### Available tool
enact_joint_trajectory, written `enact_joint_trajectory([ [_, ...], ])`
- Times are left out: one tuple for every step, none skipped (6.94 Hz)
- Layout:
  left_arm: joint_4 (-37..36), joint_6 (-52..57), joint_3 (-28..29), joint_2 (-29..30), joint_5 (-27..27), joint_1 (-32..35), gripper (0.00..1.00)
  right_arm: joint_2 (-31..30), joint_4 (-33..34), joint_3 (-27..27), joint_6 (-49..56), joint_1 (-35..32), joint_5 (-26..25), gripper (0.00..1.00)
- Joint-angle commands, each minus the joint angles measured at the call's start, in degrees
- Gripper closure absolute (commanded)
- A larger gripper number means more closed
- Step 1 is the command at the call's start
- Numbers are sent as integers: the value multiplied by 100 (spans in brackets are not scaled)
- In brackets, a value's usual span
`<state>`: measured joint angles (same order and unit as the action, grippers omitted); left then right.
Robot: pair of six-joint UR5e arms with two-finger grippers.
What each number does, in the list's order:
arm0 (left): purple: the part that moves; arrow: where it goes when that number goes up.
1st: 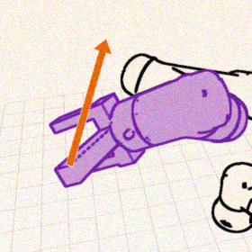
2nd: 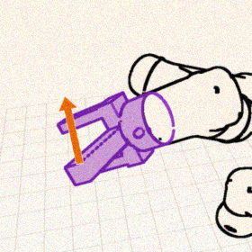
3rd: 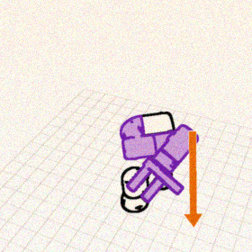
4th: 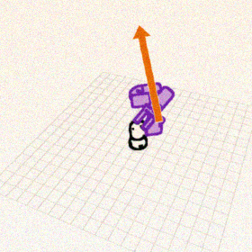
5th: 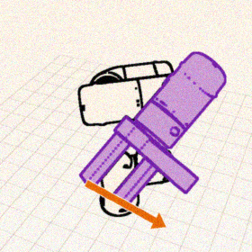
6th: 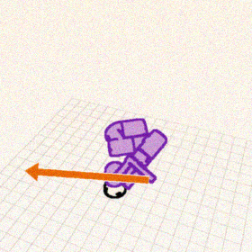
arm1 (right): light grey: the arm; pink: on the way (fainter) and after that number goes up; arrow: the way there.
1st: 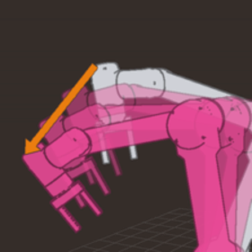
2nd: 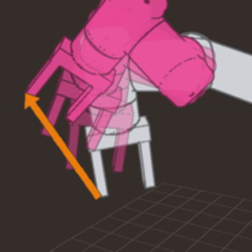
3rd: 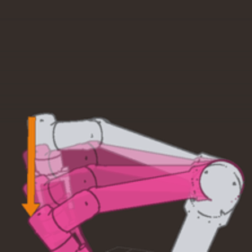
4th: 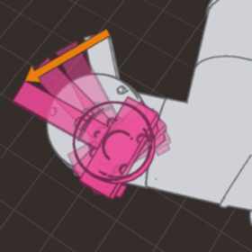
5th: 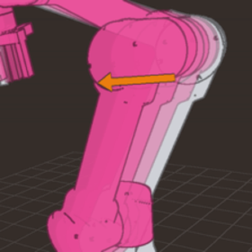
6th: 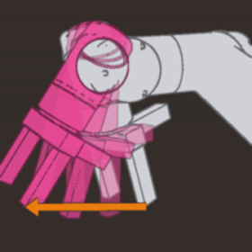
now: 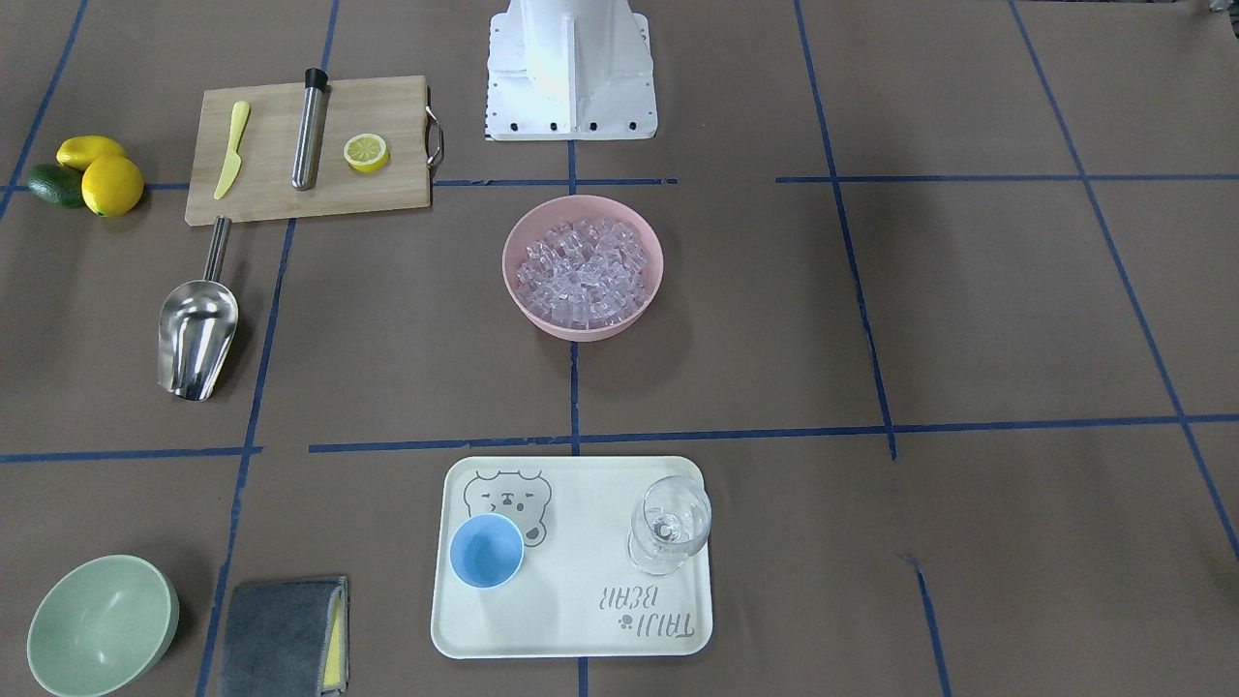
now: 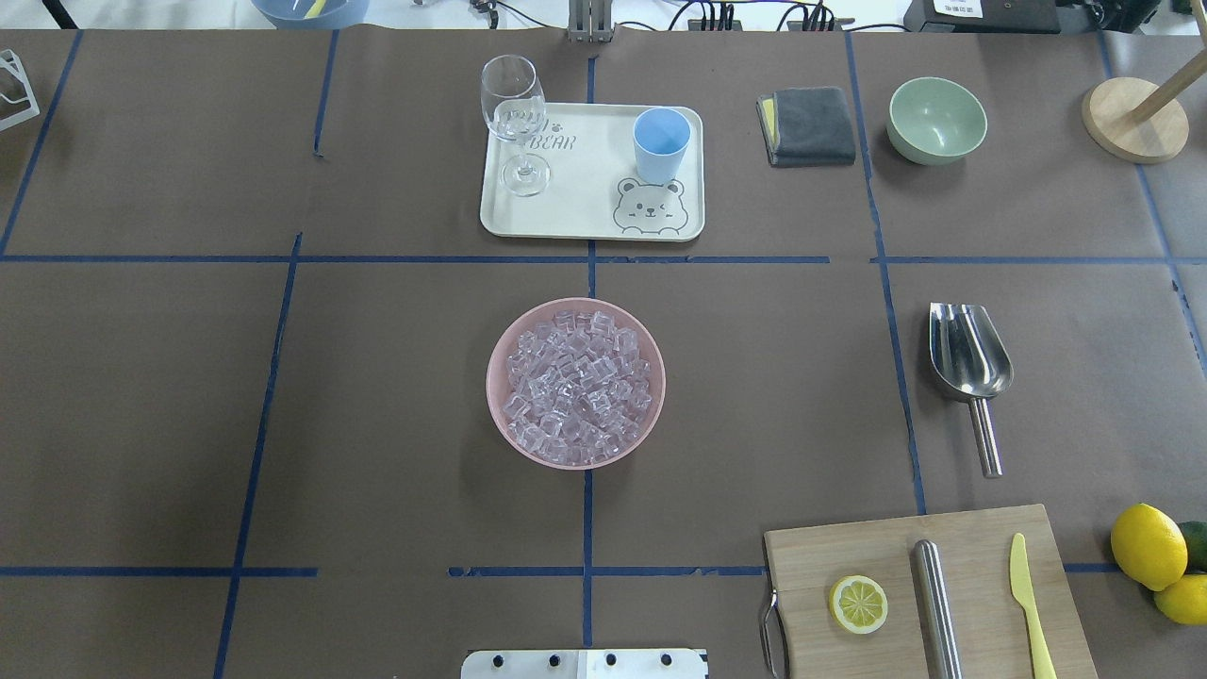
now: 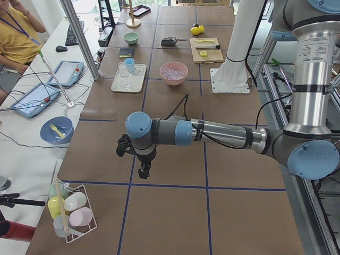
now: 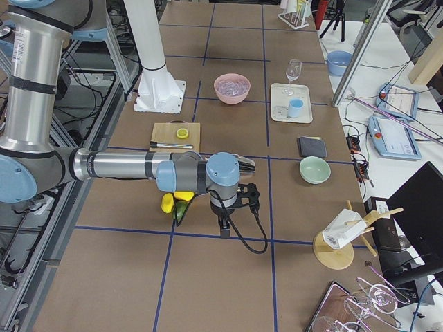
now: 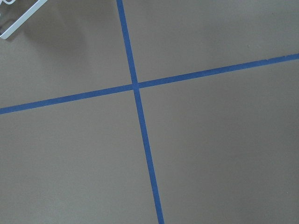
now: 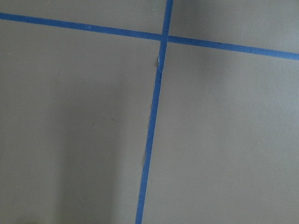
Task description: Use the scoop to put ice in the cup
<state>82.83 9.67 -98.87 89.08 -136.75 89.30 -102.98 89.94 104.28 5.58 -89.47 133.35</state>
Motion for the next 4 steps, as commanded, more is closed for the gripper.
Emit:
enact_joint_trajectory([
  [31, 35, -27, 13, -9, 0, 0, 49, -20, -92, -13, 9, 24, 0],
  [66, 35, -140, 13, -10, 0, 0, 50, -38, -40, -13, 9, 41, 0],
  [101, 27, -124, 57, 25, -17, 0, 76, -46, 13, -21, 9, 33, 0],
  [206, -8, -106, 92, 34, -35, 0, 102, -38, 13, -30, 17, 24, 0],
])
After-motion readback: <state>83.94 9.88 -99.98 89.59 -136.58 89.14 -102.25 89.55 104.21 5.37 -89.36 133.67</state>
